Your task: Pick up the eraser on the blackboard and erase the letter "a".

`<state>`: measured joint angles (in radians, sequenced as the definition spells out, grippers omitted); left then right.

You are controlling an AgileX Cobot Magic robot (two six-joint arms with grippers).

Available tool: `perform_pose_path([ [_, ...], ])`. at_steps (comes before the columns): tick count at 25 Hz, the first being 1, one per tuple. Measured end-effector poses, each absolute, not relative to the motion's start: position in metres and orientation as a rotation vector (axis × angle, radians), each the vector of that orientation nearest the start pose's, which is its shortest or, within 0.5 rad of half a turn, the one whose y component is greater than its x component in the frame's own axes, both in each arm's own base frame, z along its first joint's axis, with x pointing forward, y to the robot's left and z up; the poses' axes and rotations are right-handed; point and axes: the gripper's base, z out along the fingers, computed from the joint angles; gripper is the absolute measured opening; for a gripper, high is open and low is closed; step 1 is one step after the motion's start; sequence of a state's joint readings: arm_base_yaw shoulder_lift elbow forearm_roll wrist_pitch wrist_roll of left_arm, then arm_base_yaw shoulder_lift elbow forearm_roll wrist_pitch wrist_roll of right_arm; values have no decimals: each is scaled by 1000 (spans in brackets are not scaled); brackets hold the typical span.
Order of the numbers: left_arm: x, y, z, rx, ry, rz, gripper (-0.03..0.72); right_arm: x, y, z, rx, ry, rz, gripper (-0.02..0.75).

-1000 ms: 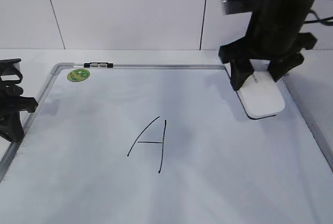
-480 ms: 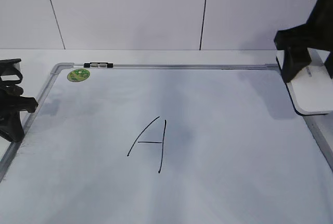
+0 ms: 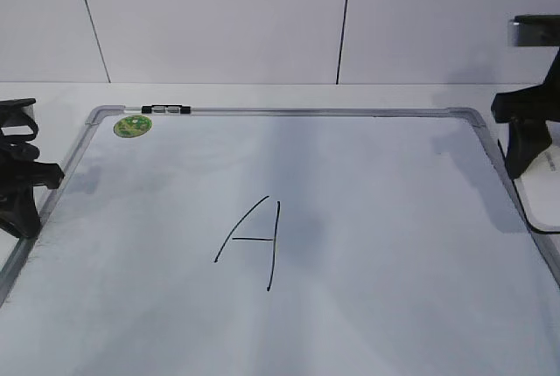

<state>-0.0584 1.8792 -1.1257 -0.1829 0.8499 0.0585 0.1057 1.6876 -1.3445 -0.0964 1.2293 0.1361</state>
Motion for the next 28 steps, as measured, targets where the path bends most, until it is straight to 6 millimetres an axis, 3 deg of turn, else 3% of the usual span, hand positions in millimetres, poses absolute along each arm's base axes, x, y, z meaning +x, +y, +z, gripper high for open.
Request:
perform_pose_path([
  [9, 338, -32, 153, 0, 3079, -220, 44, 347, 30, 226, -38, 3154, -93, 535],
  [17, 338, -32, 153, 0, 3079, -220, 44, 378, 33, 227, -51, 3112, -19, 535],
  [28, 338, -33, 153, -2, 3079, -222, 50, 385, 2, 216, 91, 3134, 92, 535],
])
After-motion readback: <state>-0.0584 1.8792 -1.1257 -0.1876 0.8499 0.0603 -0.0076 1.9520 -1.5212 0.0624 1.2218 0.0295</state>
